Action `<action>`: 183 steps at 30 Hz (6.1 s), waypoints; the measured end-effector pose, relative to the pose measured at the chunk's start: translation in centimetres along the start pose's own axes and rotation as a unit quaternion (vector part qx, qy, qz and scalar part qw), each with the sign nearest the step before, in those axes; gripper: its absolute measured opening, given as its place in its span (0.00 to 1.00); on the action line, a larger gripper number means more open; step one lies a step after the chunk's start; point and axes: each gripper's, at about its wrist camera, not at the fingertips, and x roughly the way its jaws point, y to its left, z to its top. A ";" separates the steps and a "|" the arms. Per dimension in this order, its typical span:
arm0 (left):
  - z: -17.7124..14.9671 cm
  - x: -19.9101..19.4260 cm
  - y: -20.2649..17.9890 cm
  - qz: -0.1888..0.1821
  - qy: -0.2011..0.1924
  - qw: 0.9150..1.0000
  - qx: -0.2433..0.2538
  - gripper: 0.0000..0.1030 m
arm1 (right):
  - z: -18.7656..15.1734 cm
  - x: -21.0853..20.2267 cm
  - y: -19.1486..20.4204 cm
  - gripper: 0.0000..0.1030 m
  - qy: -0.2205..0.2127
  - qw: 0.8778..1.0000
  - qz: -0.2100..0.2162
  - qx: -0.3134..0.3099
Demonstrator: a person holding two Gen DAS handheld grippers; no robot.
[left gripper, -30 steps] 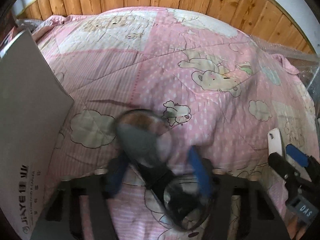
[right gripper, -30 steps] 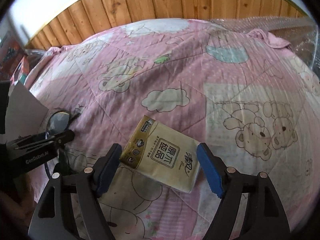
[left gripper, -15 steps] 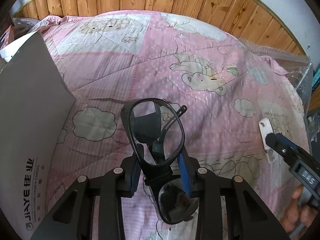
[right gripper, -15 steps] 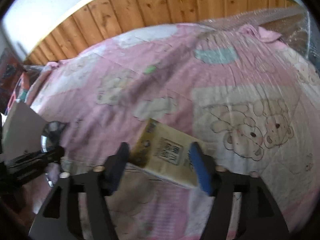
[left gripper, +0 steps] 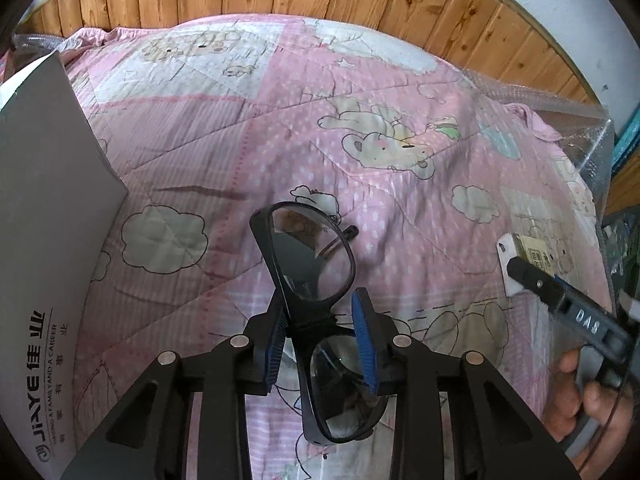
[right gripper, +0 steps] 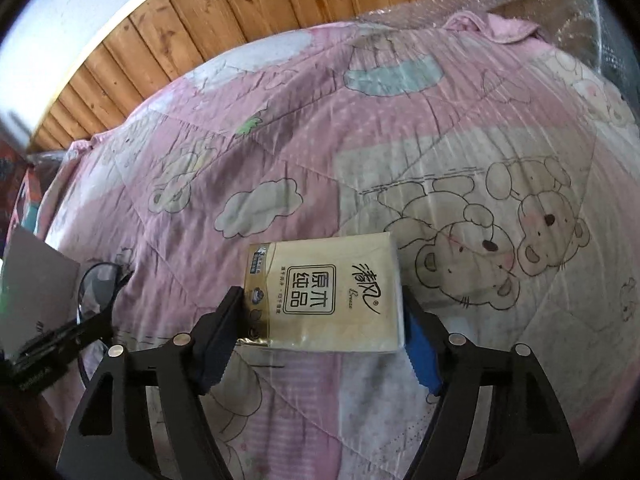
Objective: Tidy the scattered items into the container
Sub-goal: 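Lift the glasses and tissue pack and carry them over the white box, then open both grippers to drop the glasses and tissue pack into the box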
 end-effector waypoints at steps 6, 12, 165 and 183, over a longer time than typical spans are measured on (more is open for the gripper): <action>-0.8 0.5 0.1 0.036 0.010 0.999 0.007 0.69 | -0.3 0.4 0.9 0.76 -0.004 0.999 -0.022 -0.026; -0.8 0.5 0.3 0.032 -0.012 0.999 0.013 0.39 | -0.3 0.3 0.9 0.72 0.003 0.999 -0.025 -0.025; -4.3 -25.9 25.2 -0.021 -0.113 0.987 -0.112 0.23 | -5.8 -15.9 43.4 0.71 -0.037 0.930 0.153 -0.332; -5.0 -17.2 27.1 -0.019 0.010 0.982 -0.190 0.26 | -5.3 -6.1 44.0 0.74 0.059 0.931 0.153 -0.327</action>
